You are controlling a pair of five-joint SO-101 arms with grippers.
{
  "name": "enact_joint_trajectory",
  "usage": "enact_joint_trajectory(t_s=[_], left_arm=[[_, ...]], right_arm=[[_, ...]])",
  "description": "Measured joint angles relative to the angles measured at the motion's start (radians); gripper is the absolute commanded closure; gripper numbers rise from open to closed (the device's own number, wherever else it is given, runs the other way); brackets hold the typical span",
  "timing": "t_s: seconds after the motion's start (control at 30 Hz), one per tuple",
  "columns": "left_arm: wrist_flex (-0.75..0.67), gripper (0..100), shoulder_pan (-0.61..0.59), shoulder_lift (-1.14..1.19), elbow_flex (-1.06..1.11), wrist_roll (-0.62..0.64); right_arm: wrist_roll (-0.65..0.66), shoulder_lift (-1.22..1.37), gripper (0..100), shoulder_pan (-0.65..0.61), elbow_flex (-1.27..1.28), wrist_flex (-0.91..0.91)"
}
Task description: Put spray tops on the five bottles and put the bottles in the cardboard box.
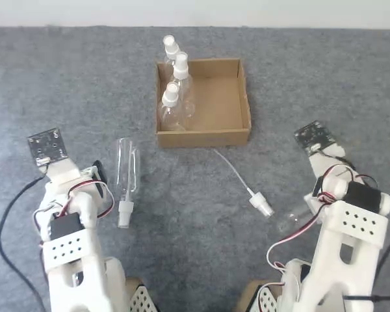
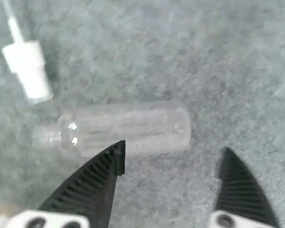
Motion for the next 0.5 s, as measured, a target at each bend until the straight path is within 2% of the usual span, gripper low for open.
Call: enact_joint_trajectory(t_s=[0.13, 0.33, 0.5], left_arm=[[0.0, 81, 0.0, 0.0, 0.0, -0.002], [0.0, 81, 0.0, 0.0, 0.0, -0.002], [-0.008, 81, 0.0, 0.0, 0.0, -0.002]], right_arm=[[0.097, 0.0, 61.4, 0.0, 0.0, 0.058], [0.339, 0.0, 61.4, -0.002, 0.0, 0.144], [0.474, 0.0, 61.4, -0.063, 0.0, 0.186]])
